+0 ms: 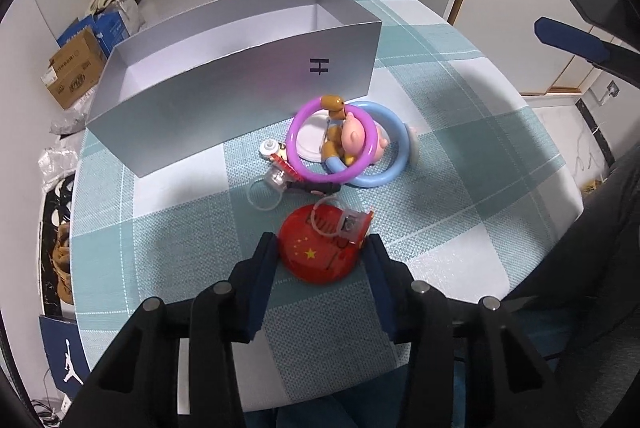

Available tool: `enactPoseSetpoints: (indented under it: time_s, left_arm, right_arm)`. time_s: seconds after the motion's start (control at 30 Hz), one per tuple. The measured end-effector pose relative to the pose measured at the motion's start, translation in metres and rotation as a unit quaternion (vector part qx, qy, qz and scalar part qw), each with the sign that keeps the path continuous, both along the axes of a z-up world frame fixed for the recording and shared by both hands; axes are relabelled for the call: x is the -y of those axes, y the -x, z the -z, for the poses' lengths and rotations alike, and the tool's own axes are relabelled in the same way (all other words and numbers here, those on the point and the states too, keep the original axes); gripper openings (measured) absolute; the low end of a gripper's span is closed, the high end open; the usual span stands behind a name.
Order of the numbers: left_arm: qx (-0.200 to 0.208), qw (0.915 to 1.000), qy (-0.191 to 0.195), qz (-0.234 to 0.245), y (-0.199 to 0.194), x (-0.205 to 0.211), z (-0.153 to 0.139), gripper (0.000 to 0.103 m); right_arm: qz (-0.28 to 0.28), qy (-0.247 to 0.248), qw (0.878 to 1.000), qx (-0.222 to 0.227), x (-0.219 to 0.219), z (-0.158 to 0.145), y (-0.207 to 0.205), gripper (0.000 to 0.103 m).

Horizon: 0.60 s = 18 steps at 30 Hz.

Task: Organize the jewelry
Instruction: 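Lower the right gripper onto the red round badge and close it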

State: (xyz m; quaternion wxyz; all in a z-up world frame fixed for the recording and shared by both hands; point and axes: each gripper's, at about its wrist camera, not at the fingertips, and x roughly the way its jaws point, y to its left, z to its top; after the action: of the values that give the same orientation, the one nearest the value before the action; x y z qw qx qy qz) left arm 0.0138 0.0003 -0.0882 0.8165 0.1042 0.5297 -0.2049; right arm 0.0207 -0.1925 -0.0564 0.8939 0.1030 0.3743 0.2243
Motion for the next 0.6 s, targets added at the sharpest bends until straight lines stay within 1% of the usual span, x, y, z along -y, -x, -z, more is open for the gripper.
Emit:
enactPoseSetpoints:
  time_s: [0.1, 0.13, 0.17, 0.23, 0.27, 0.37, 0.53, 0.6]
  left_arm:
    - [-0.017, 0.9998, 0.008, 0.002, -0.002, -0.001, -0.001, 0.038]
    - [-0.022, 0.9997, 0.012, 0.001, -0.003, -0.003, -0.002, 0.035]
    - [-0.028, 0.9995, 0.017, 0.000, -0.004, -0.004, -0.003, 0.028]
    - [-0.046, 0.9982, 0.038, -0.006, -0.006, -0.010, -0.006, 0.018]
    - [-0.063, 0.9966, 0.052, -0.010, -0.008, -0.013, -0.005, 0.018]
    - [-0.074, 0.9951, 0.063, -0.021, -0.009, -0.016, -0.002, 0.018]
    - [-0.060, 0.9966, 0.054, -0.016, -0.006, -0.010, -0.003, 0.018]
    - [-0.061, 0.9966, 0.054, -0.015, -0.006, -0.008, -0.003, 0.018]
  right_arm:
    - [0.000, 0.000, 1.000, -0.001, 0.000, 0.000, 0.000, 0.103]
    - [0.000, 0.000, 1.000, -0.001, 0.000, 0.000, 0.000, 0.103]
    - [0.001, 0.000, 1.000, -0.002, 0.000, 0.000, 0.000, 0.103]
    - [0.001, 0.000, 1.000, -0.004, 0.000, 0.001, 0.000, 0.103]
    - [0.001, -0.001, 1.000, -0.005, 0.000, 0.001, 0.000, 0.103]
    - [0.000, 0.001, 1.000, -0.006, -0.002, 0.001, 0.000, 0.103]
    - [-0.002, 0.004, 1.000, -0.009, -0.004, 0.003, -0.001, 0.103]
    - [-0.003, 0.004, 1.000, -0.010, -0.004, 0.004, -0.001, 0.103]
